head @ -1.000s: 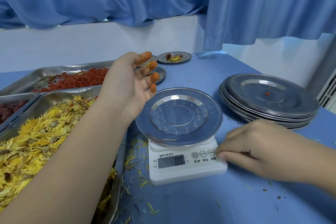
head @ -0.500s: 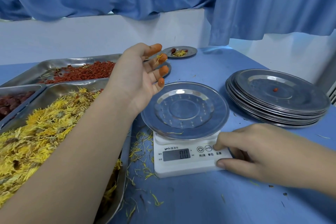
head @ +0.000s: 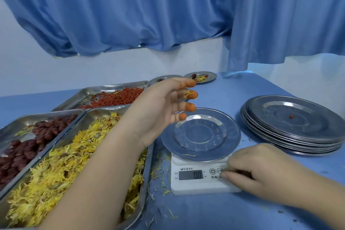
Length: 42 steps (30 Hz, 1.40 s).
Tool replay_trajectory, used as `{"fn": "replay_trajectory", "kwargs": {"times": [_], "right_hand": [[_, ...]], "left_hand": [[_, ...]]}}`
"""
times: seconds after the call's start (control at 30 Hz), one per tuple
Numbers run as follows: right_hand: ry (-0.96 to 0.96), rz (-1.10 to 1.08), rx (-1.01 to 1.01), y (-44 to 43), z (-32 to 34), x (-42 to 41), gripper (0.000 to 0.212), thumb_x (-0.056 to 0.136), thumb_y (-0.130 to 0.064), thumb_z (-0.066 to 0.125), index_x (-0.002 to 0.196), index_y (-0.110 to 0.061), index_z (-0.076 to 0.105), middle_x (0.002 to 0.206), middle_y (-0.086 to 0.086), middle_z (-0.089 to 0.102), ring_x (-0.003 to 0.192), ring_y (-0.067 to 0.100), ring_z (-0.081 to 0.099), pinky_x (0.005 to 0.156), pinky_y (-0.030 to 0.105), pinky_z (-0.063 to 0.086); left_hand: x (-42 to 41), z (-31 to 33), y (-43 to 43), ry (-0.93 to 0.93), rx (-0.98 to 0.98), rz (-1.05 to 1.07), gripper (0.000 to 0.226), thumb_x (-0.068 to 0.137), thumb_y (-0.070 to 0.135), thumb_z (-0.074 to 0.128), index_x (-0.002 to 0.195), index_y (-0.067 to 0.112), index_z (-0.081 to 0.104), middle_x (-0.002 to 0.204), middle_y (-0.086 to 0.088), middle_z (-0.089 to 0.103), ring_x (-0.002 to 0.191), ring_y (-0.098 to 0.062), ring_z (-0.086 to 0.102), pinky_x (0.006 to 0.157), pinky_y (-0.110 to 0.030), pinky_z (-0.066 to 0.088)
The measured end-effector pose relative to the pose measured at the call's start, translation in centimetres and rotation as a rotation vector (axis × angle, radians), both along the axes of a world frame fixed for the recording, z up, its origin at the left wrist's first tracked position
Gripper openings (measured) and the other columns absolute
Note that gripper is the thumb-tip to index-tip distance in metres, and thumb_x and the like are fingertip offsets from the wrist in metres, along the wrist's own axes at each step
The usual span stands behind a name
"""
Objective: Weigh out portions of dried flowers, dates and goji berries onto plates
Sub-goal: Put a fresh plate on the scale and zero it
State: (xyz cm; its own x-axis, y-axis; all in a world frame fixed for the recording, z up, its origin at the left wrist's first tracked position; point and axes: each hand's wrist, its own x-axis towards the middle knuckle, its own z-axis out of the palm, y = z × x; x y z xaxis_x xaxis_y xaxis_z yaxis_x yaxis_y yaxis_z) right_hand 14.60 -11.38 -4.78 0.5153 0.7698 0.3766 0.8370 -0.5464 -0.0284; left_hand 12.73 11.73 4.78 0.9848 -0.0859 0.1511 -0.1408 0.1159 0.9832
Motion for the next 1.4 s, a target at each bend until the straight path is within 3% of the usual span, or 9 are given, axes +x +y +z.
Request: {"fn": "replay_trajectory", "kwargs": {"times": [0.17, 0.33, 0.5, 0.7, 0.87, 1.0, 1.17, 1.3, 1.4], "right_hand": [[-0.159, 0.027, 0.149, 0.9, 0.1, -0.4, 0.038, 0.081, -0.032, 0.061, 0.055, -0.024, 0.035, 0.051, -0.012, 0.035, 0.043, 0.015, 0.041, 0.040, 0.024, 0.041], [-0.250, 0.067, 0.144, 1.6, -0.9, -0.8, 0.037, 0.078, -0.027, 0.061, 0.051, -0.019, 0.037, 0.047, -0.007, 0.041, 0.039, 0.019, 0.044, 0.039, 0.022, 0.038], [-0.269, 0.092, 0.084, 2.3, -1.7, -1.1, 0.039, 0.072, -0.028, 0.067, 0.050, -0.018, 0.036, 0.045, -0.005, 0.040, 0.039, 0.018, 0.040, 0.038, 0.021, 0.031], [-0.275, 0.108, 0.085, 2.5, -1.7, -1.3, 0.040, 0.072, -0.027, 0.067, 0.049, -0.018, 0.036, 0.044, -0.005, 0.040, 0.038, 0.019, 0.040, 0.039, 0.022, 0.029], [-0.269, 0.107, 0.070, 2.4, -1.8, -1.2, 0.041, 0.072, -0.025, 0.071, 0.049, -0.017, 0.039, 0.045, -0.005, 0.042, 0.039, 0.021, 0.043, 0.038, 0.023, 0.032], [-0.303, 0.102, 0.064, 2.4, -1.8, -1.3, 0.039, 0.073, -0.028, 0.066, 0.047, -0.018, 0.039, 0.043, -0.005, 0.040, 0.038, 0.019, 0.041, 0.041, 0.021, 0.026], [-0.276, 0.088, 0.087, 2.1, -1.8, -0.9, 0.039, 0.075, -0.028, 0.064, 0.050, -0.017, 0.037, 0.045, -0.005, 0.040, 0.039, 0.018, 0.040, 0.039, 0.022, 0.029], [-0.237, 0.067, 0.097, 1.8, -1.8, -0.4, 0.042, 0.079, -0.028, 0.066, 0.051, -0.017, 0.037, 0.046, -0.005, 0.040, 0.040, 0.018, 0.041, 0.037, 0.024, 0.035], [-0.223, 0.057, 0.077, 1.7, -1.7, -0.4, 0.044, 0.077, -0.026, 0.073, 0.051, -0.017, 0.038, 0.046, -0.005, 0.041, 0.041, 0.019, 0.042, 0.038, 0.025, 0.036]], "left_hand": [[-3.6, 1.4, 5.0, -0.101, -0.004, 0.266, 0.022, 0.093, 0.025, 0.047, 0.103, 0.018, 0.066, 0.087, -0.001, 0.068, 0.067, -0.015, 0.063, 0.054, -0.025, 0.050], [-6.3, 0.5, 8.9, -0.048, 0.397, 0.555, 0.016, 0.089, 0.026, 0.054, 0.089, 0.027, 0.070, 0.069, 0.008, 0.068, 0.064, -0.015, 0.065, 0.061, -0.031, 0.046], [-9.3, -3.1, 9.1, -0.039, 0.872, 0.495, 0.018, 0.094, 0.039, 0.052, 0.094, 0.053, 0.064, 0.087, 0.026, 0.068, 0.077, 0.006, 0.064, 0.069, -0.029, 0.048], [-10.6, -5.2, 7.8, -0.093, 1.267, 0.330, 0.019, 0.088, 0.031, 0.067, 0.098, 0.047, 0.062, 0.097, 0.032, 0.059, 0.090, 0.011, 0.055, 0.072, -0.008, 0.041], [-10.4, -6.4, 7.8, -0.029, 1.561, 0.247, 0.041, 0.087, 0.031, 0.064, 0.123, 0.046, 0.052, 0.121, 0.024, 0.057, 0.109, -0.004, 0.053, 0.094, -0.031, 0.048], [-9.8, -6.5, 7.6, -0.077, 1.592, 0.278, 0.040, 0.088, 0.029, 0.065, 0.124, 0.042, 0.055, 0.118, 0.019, 0.062, 0.104, -0.004, 0.056, 0.090, -0.027, 0.049], [-10.6, -3.5, 8.3, -0.099, 1.096, 0.359, 0.032, 0.083, 0.039, 0.068, 0.107, 0.056, 0.056, 0.099, 0.031, 0.061, 0.062, 0.001, 0.059, 0.049, -0.014, 0.046], [-9.4, -1.2, 9.4, -0.151, 1.055, 0.516, 0.023, 0.083, 0.044, 0.065, 0.103, 0.052, 0.058, 0.097, 0.022, 0.064, 0.084, 0.003, 0.061, 0.067, -0.017, 0.044], [-7.3, -2.0, 9.0, -0.079, 1.187, 0.470, 0.015, 0.087, 0.033, 0.066, 0.100, 0.039, 0.061, 0.093, 0.015, 0.062, 0.077, -0.005, 0.060, 0.063, -0.020, 0.045]]}}
